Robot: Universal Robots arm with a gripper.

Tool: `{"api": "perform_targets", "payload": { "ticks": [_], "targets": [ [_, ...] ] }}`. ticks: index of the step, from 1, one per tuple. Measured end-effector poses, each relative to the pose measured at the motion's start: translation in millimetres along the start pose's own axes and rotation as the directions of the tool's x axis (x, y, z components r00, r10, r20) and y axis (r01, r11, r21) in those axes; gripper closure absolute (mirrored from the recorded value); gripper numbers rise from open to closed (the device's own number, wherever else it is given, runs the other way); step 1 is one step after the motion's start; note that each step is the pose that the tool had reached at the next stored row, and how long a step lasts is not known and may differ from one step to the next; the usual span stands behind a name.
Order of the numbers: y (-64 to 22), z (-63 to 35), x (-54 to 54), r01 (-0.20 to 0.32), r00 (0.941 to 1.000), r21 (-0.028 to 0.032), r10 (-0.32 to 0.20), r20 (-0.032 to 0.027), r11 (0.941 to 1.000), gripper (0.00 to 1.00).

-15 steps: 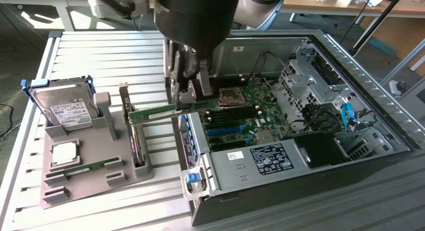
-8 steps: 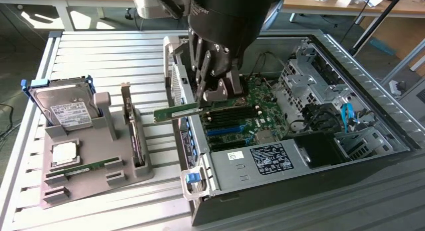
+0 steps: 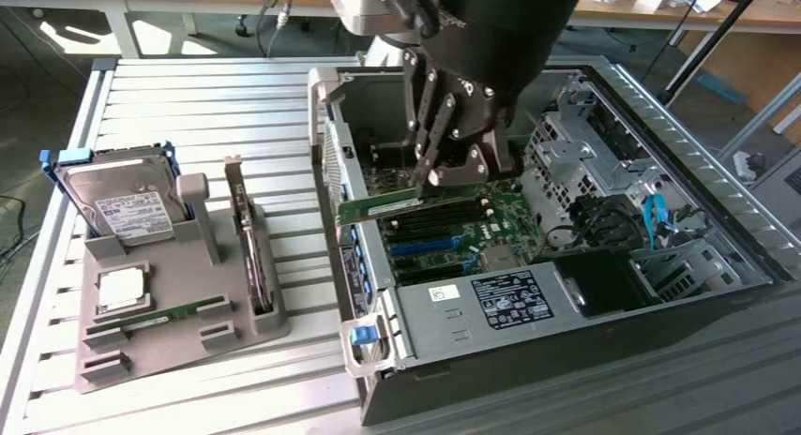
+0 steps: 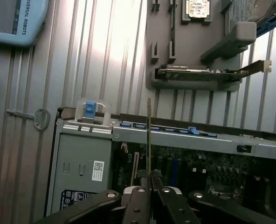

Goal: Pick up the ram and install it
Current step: 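Pick up the ram and move it above insertion slot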

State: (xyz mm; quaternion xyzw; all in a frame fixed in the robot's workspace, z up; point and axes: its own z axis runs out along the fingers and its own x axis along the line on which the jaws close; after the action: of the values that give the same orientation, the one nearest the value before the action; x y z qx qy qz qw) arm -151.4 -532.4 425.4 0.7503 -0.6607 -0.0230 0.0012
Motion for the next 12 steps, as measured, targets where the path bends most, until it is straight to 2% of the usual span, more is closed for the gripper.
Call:
{"api": "perform_targets", "payload": {
  "ticks": [3, 8, 12],
  "targets": [
    [-13.1, 0.1, 0.8, 0.0, 1.0, -0.0007, 0.0, -0.0001, 1.0, 0.88],
    [-29.7, 2.2, -5.8, 0.0, 1.0, -0.001, 0.0, -0.0001, 1.0, 0.88],
    [-48.1, 3.9, -6.6, 0.0, 1.0, -0.0025, 0.0, 0.0, 1.0, 0.88]
  ]
}}
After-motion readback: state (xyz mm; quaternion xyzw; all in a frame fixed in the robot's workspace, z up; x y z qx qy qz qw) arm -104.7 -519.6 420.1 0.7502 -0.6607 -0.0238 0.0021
